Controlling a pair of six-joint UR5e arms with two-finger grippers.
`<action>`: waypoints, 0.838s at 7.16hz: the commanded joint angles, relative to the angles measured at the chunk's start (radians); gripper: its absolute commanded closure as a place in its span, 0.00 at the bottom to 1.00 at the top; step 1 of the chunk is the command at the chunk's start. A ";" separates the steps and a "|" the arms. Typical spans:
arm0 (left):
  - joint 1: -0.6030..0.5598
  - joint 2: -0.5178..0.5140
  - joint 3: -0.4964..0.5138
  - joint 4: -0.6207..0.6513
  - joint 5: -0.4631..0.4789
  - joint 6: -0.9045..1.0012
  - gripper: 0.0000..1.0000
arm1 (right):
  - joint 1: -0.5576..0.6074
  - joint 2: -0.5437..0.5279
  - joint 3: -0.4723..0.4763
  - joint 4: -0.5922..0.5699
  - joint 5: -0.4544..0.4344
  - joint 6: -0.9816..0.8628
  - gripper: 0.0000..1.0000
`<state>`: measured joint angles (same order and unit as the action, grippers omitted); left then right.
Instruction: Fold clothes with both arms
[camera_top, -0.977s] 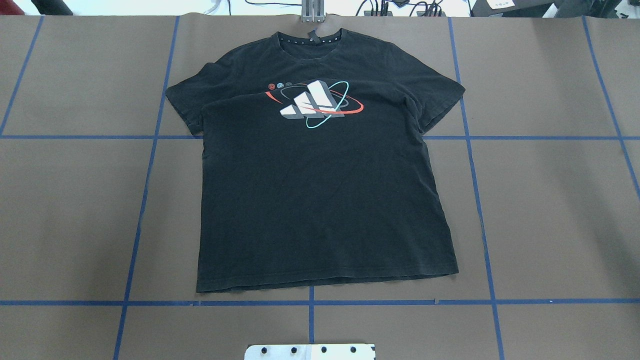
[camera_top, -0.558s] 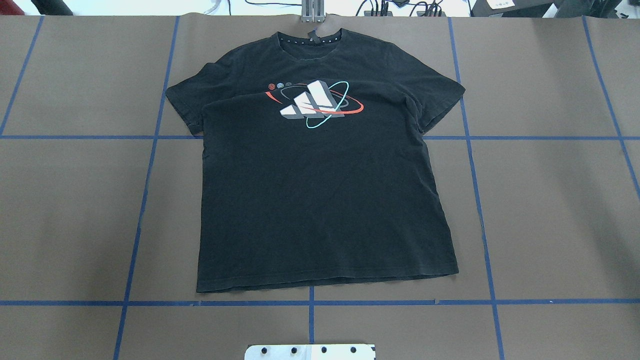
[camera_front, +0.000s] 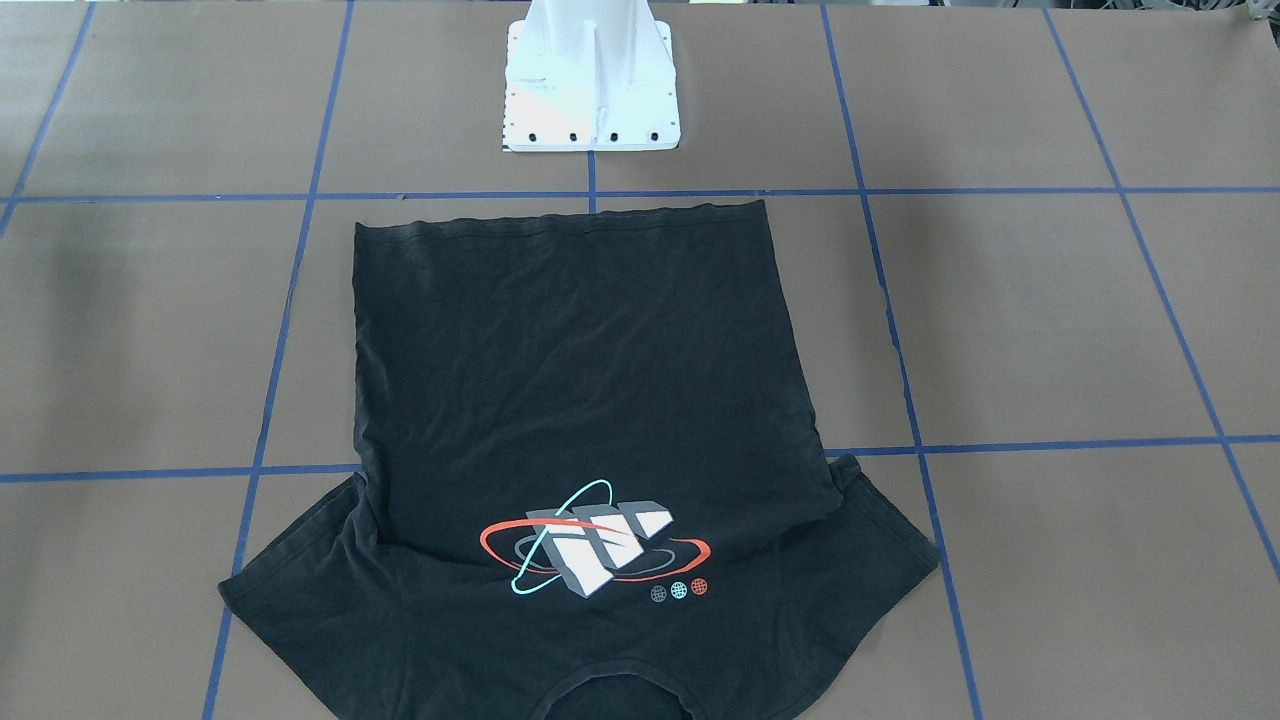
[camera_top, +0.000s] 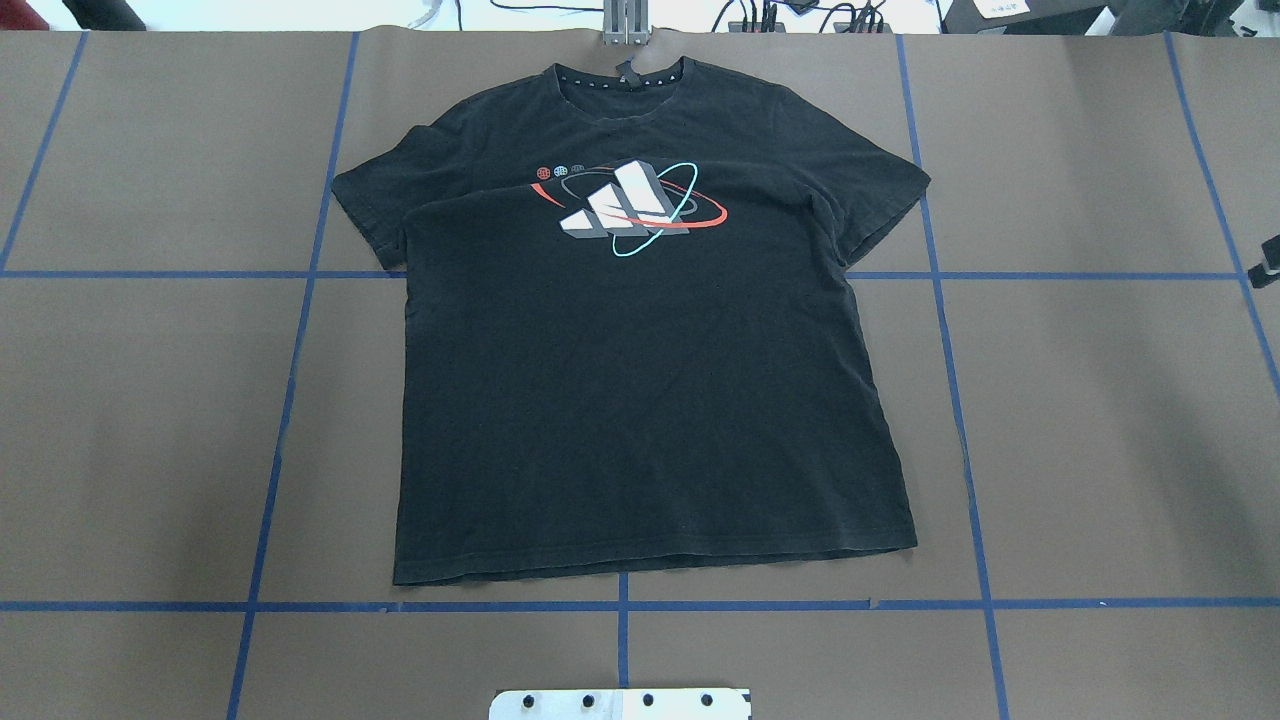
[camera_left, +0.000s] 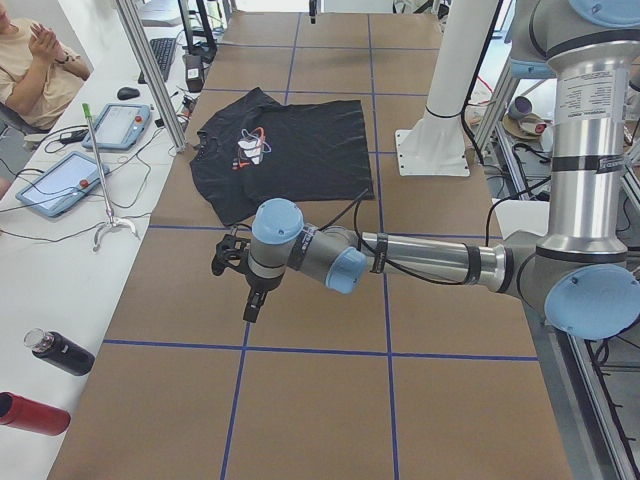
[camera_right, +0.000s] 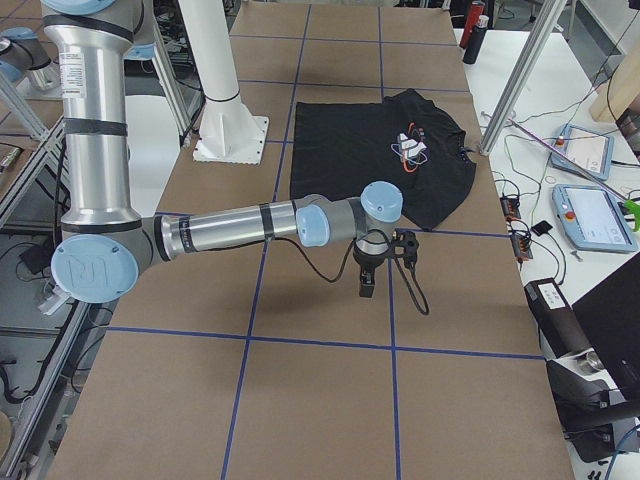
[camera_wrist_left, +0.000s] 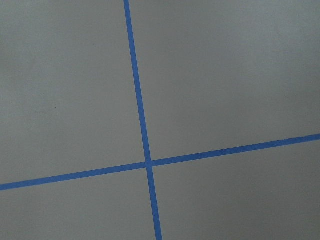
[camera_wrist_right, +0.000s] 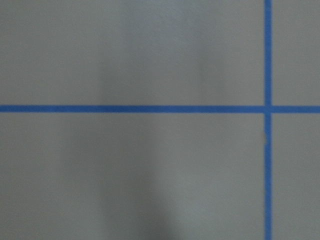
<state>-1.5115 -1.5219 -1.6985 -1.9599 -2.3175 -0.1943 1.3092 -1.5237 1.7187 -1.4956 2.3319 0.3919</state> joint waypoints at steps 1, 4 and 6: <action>0.002 0.002 -0.004 -0.017 0.001 -0.019 0.00 | -0.150 0.229 -0.140 0.064 -0.005 0.332 0.00; 0.002 0.003 -0.010 -0.017 0.001 -0.031 0.00 | -0.212 0.373 -0.399 0.313 -0.011 0.406 0.02; 0.002 0.005 -0.016 -0.016 -0.037 -0.033 0.00 | -0.260 0.455 -0.542 0.442 -0.051 0.407 0.04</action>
<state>-1.5094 -1.5184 -1.7093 -1.9768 -2.3268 -0.2250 1.0800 -1.1263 1.2625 -1.1221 2.3067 0.7960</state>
